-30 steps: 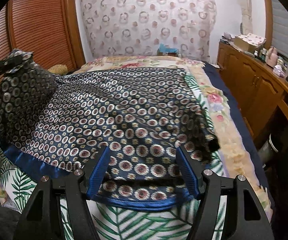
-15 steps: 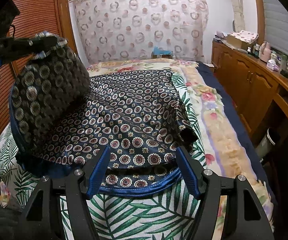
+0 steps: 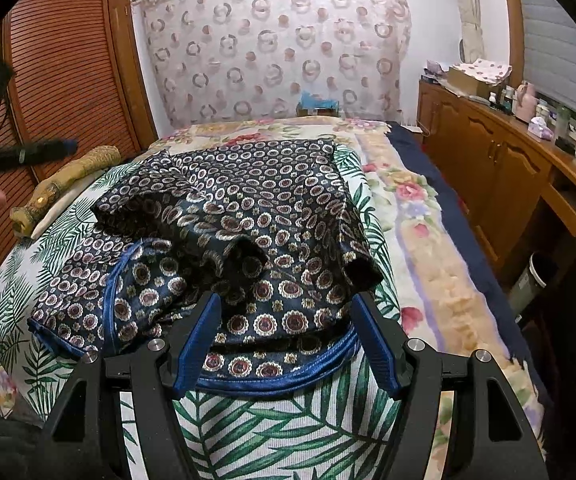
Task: Fold small clothes
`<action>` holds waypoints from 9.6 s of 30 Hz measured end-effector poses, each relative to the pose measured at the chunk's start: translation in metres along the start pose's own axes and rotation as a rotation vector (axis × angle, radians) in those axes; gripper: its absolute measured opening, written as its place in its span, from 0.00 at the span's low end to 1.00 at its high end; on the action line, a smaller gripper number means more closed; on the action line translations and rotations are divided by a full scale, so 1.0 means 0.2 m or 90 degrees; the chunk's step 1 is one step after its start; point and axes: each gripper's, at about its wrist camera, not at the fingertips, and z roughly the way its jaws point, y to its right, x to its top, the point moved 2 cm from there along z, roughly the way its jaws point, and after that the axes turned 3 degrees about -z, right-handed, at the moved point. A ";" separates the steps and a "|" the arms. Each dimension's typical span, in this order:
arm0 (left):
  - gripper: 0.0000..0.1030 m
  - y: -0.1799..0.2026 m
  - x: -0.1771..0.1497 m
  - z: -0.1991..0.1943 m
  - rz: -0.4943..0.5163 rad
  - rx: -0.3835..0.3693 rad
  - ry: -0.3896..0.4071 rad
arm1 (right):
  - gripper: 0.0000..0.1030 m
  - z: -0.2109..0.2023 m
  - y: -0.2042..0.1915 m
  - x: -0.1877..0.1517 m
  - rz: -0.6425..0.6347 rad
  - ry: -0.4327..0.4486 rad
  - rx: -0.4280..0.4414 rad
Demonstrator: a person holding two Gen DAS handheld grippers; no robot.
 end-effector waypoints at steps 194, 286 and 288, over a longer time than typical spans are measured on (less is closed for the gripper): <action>0.90 -0.01 -0.47 0.24 -0.017 0.127 -0.108 | 0.25 0.62 0.07 0.34 -0.023 -0.113 -0.039; 0.65 -0.49 0.18 0.06 -0.117 0.076 0.084 | 0.03 1.07 -0.65 1.05 -0.333 0.038 0.038; 0.65 -0.55 0.17 0.10 -0.127 0.082 0.074 | 0.03 1.16 -0.64 1.07 -0.335 0.020 0.033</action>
